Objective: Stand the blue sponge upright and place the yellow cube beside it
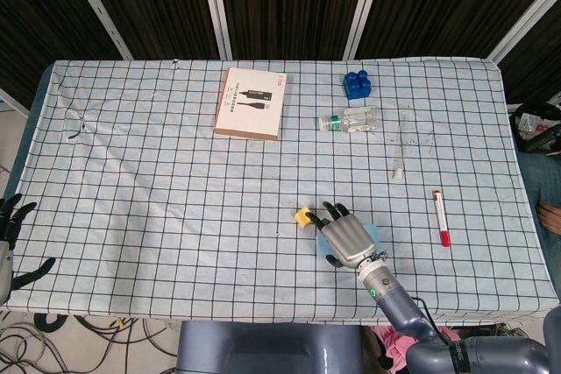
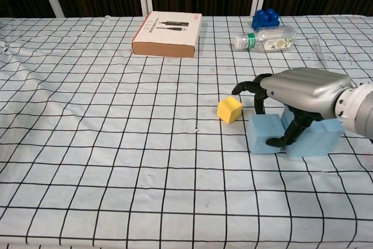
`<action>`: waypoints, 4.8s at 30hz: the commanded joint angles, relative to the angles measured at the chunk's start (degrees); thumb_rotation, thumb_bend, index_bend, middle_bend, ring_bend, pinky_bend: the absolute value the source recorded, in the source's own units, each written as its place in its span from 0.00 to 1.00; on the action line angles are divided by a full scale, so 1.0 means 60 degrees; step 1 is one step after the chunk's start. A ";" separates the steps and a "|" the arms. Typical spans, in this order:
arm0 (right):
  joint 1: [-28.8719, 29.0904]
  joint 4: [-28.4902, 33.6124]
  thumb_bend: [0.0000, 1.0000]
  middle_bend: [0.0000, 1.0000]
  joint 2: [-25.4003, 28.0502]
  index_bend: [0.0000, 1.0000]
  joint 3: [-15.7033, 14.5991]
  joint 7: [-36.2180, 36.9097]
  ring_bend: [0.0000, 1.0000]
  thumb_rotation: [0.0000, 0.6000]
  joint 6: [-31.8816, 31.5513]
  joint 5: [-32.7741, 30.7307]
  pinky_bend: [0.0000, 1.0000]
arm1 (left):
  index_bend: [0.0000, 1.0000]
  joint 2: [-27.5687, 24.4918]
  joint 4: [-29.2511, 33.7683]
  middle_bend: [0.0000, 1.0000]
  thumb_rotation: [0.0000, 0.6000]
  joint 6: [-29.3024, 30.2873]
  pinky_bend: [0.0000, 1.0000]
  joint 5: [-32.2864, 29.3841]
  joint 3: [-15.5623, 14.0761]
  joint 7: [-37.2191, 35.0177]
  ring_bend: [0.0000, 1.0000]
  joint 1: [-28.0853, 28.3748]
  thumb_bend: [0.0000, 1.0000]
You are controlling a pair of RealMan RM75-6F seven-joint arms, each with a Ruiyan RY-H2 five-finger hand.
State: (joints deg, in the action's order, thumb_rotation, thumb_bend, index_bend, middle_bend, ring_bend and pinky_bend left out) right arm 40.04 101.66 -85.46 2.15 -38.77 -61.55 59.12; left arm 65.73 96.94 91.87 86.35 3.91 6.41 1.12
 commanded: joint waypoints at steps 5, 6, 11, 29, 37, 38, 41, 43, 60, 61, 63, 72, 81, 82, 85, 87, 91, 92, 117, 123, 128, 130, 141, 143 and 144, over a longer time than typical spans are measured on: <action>-0.0074 -0.0031 0.30 0.41 0.0050 0.12 -0.0034 0.0072 0.05 1.00 -0.0055 0.0100 0.12 | 0.16 0.0013 -0.0004 0.06 1.00 0.0009 0.00 0.0001 0.0006 0.0017 0.00 -0.0001 0.11; -0.0086 -0.0042 0.30 0.41 0.0055 0.12 -0.0038 0.0092 0.05 1.00 -0.0058 0.0115 0.12 | 0.16 0.0015 -0.0005 0.06 1.00 0.0015 0.00 0.0006 0.0006 0.0021 0.00 -0.0002 0.11; -0.0149 -0.0079 0.30 0.41 0.0089 0.12 -0.0083 0.0127 0.05 1.00 -0.0078 0.0173 0.12 | 0.16 0.0026 -0.0006 0.06 1.00 0.0004 0.00 0.0006 0.0000 0.0055 0.00 0.0001 0.11; -0.0246 -0.0084 0.30 0.40 0.0172 0.12 -0.0075 0.0198 0.05 1.00 -0.0054 0.0271 0.12 | 0.16 0.0049 -0.0012 0.06 1.00 0.0027 0.00 0.0009 0.0005 0.0088 0.00 -0.0008 0.11; -0.0252 -0.0074 0.30 0.38 0.0190 0.12 -0.0095 0.0136 0.04 1.00 0.0013 0.0230 0.12 | 0.16 0.0052 -0.0021 0.06 1.00 0.0026 0.00 0.0008 0.0006 0.0095 0.00 -0.0008 0.11; -0.0252 -0.0076 0.30 0.38 0.0191 0.12 -0.0092 0.0129 0.04 1.00 0.0017 0.0221 0.12 | 0.16 0.0053 -0.0020 0.06 1.00 0.0029 0.00 0.0008 0.0008 0.0095 0.00 -0.0008 0.11; -0.0252 -0.0083 0.30 0.38 0.0196 0.12 -0.0079 0.0127 0.04 1.00 0.0024 0.0212 0.12 | 0.16 0.0054 -0.0020 0.06 1.00 0.0018 0.00 -0.0003 0.0010 0.0101 0.00 -0.0005 0.11; -0.0255 -0.0083 0.30 0.38 0.0199 0.12 -0.0072 0.0137 0.04 1.00 0.0023 0.0224 0.12 | 0.16 0.0054 -0.0020 0.06 1.00 0.0014 0.00 -0.0002 0.0008 0.0104 0.00 -0.0004 0.11; -0.0275 -0.0082 0.30 0.35 0.0205 0.12 -0.0122 0.0024 0.02 1.00 0.0104 0.0087 0.12 | 0.16 0.0057 -0.0022 0.06 1.00 -0.0004 0.00 -0.0018 0.0008 0.0106 0.00 -0.0001 0.11; -0.0272 -0.0075 0.30 0.34 0.0208 0.12 -0.0124 0.0009 0.02 1.00 0.0107 0.0078 0.12 | 0.16 0.0057 -0.0021 0.06 1.00 -0.0002 0.00 -0.0022 0.0011 0.0106 0.00 -0.0001 0.11; -0.0275 -0.0042 0.30 0.33 0.0219 0.12 -0.0128 -0.0019 0.02 1.00 0.0097 0.0058 0.12 | 0.16 0.0055 -0.0022 0.06 1.00 0.0003 0.00 -0.0023 0.0014 0.0099 0.00 -0.0004 0.11; -0.0287 0.0131 0.30 0.30 0.0325 0.12 -0.0200 -0.0163 0.01 1.00 0.0080 0.0021 0.12 | 0.16 0.0057 -0.0028 0.06 1.00 -0.0018 0.00 -0.0021 0.0008 0.0103 0.00 0.0006 0.11; -0.0299 0.0320 0.30 0.28 0.0406 0.11 -0.0225 -0.0267 0.00 1.00 -0.0009 0.0062 0.12 | 0.16 0.0070 -0.0034 0.06 1.00 -0.0022 0.00 -0.0007 -0.0001 0.0123 0.00 0.0008 0.11; -0.0303 0.0339 0.30 0.28 0.0407 0.11 -0.0223 -0.0265 0.00 1.00 -0.0023 0.0073 0.12 | 0.16 0.0067 -0.0030 0.06 1.00 -0.0019 0.00 -0.0003 -0.0003 0.0119 0.00 0.0007 0.11; -0.0300 0.0413 0.30 0.28 0.0424 0.11 -0.0228 -0.0295 0.00 1.00 -0.0036 0.0094 0.12 | 0.16 0.0062 -0.0029 0.06 1.00 0.0003 0.00 0.0002 0.0003 0.0107 0.00 0.0000 0.11; -0.0301 0.0523 0.30 0.27 0.0460 0.10 -0.0224 -0.0351 0.00 1.00 -0.0083 0.0102 0.12 | 0.16 0.0054 -0.0026 0.06 1.00 0.0025 0.00 0.0010 0.0005 0.0083 0.00 -0.0009 0.11; -0.0307 0.0883 0.30 0.27 0.0584 0.09 -0.0165 -0.0449 0.00 1.00 -0.0227 0.0099 0.12 | 0.16 0.0036 -0.0023 0.06 1.00 0.0048 0.00 0.0017 0.0005 0.0035 0.00 -0.0023 0.11; -0.0306 0.1034 0.30 0.27 0.0635 0.08 -0.0126 -0.0477 0.00 1.00 -0.0285 0.0098 0.12 | 0.16 0.0031 -0.0021 0.06 1.00 0.0053 0.00 0.0026 0.0003 0.0024 0.00 -0.0025 0.11; 0.2987 0.1374 0.16 0.25 -0.1052 0.03 0.3480 -0.2598 0.00 1.00 -0.2531 -0.7719 0.12 | 0.16 -0.0130 0.0003 0.06 1.00 -0.0002 0.00 0.0113 -0.0052 -0.0382 0.00 -0.0032 0.11; 0.3503 0.0313 0.15 0.26 -0.1956 0.03 0.3762 -0.2693 0.00 1.00 -0.3073 -0.8438 0.12 | 0.16 -0.0136 0.0004 0.06 1.00 -0.0107 0.00 0.0096 -0.0075 -0.0387 0.00 0.0005 0.11; 0.3715 -0.0187 0.15 0.27 -0.2439 0.03 0.3751 -0.2872 0.00 1.00 -0.3426 -0.8631 0.12 | 0.16 -0.0144 0.0000 0.06 1.00 -0.0087 0.00 0.0085 -0.0063 -0.0420 0.00 -0.0001 0.11; 0.3747 -0.0288 0.15 0.27 -0.2529 0.03 0.3711 -0.2963 0.00 1.00 -0.3514 -0.8664 0.12 | 0.16 -0.0147 -0.0002 0.06 1.00 -0.0096 0.00 0.0080 -0.0067 -0.0418 0.00 0.0000 0.11; 0.3836 -0.1038 0.15 0.29 -0.3270 0.03 0.3656 -0.3102 0.00 1.00 -0.3829 -0.8663 0.12 | 0.16 -0.0122 0.0005 0.06 1.00 -0.0080 0.00 0.0068 -0.0061 -0.0318 0.00 -0.0001 0.11; 0.3829 -0.1263 0.15 0.30 -0.3444 0.03 0.3656 -0.3075 0.00 1.00 -0.3915 -0.8595 0.12 | 0.16 -0.0120 -0.0003 0.06 1.00 -0.0039 0.00 0.0067 -0.0049 -0.0331 0.00 -0.0016 0.11; 0.3819 -0.1348 0.15 0.31 -0.3517 0.03 0.3667 -0.3071 0.00 1.00 -0.3938 -0.8582 0.12 | 0.16 -0.0117 -0.0011 0.06 1.00 -0.0034 0.00 0.0062 -0.0046 -0.0335 0.00 -0.0018 0.11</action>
State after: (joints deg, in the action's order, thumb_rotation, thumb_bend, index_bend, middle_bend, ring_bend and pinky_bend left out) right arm 62.97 94.20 -105.97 24.13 -57.26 -84.82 7.38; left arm 65.03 96.87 91.66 86.73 3.63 4.40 1.02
